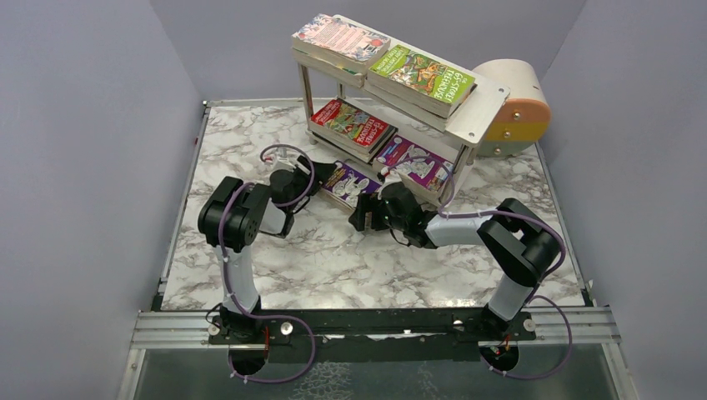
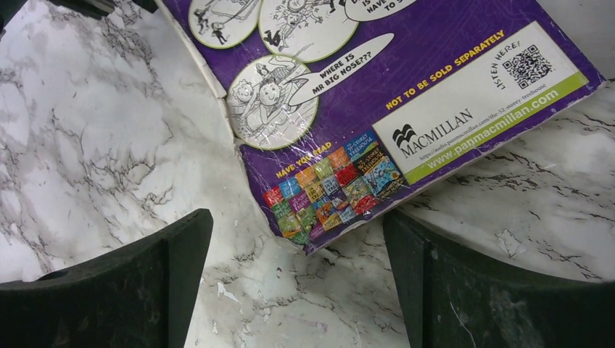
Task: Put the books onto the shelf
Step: Pick up the book from the center of the board.
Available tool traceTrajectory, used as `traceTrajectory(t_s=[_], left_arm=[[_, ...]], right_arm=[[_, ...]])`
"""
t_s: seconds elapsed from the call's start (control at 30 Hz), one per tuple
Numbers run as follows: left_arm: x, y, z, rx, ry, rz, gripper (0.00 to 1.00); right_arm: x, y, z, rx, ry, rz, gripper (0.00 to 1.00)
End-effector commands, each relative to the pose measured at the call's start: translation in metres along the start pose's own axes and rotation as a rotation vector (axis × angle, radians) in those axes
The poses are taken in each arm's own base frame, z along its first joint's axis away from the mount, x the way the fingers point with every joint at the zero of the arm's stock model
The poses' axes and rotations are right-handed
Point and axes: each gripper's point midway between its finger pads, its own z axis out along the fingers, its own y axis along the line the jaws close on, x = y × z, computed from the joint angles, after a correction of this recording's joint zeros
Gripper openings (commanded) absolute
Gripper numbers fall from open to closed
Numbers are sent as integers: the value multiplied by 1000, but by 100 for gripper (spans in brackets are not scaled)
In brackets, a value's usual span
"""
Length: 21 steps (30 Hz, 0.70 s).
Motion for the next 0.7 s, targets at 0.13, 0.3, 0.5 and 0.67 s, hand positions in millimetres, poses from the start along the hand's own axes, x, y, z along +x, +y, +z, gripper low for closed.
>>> traceTrajectory(t_s=[0.13,0.3,0.5,0.67], left_arm=[[44,-23,-22,48,143,-16,55],[58,-17,-29,24,173,-12,55],[72,-19,-28,28,203,-10,45],[88,-26,-24,40,237,-3,43]], right_arm=[[-4,16,-3,-67,1,-7,86],[-3,17,-3,-69,2,-9,85],[-4,17,-4,-68,2,-8,85],[-6,18,-5,-69,-2,-9,85]])
